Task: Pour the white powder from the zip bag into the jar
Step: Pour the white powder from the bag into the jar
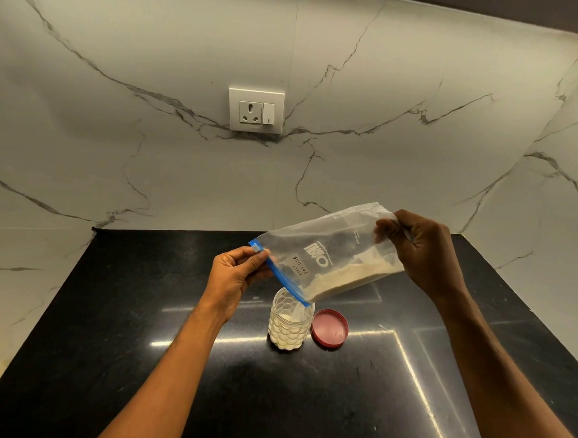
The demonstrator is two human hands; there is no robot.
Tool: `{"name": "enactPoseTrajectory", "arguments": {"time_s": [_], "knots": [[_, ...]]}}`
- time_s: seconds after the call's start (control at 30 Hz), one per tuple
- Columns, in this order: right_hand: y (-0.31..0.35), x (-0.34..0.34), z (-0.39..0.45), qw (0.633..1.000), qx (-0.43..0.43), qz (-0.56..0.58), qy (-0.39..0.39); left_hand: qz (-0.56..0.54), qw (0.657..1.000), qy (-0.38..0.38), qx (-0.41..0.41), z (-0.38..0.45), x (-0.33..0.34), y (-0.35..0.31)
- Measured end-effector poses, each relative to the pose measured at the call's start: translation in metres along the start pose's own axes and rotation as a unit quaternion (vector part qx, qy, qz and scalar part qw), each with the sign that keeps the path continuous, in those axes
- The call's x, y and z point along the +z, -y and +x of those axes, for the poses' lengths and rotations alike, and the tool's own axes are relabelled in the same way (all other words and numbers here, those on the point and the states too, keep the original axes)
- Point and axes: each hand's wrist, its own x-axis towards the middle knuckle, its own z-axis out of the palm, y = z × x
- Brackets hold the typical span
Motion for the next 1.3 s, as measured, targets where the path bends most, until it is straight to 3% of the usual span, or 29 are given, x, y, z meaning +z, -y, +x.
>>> {"name": "enactPoseTrajectory", "arguments": {"time_s": [1.3], "knots": [[0.0067, -0.0012, -0.0020, 1.000, 0.015, 0.010, -0.007, 0.003, 1.000, -0.002, 0.009, -0.0022, -0.0011, -0.0021]]}}
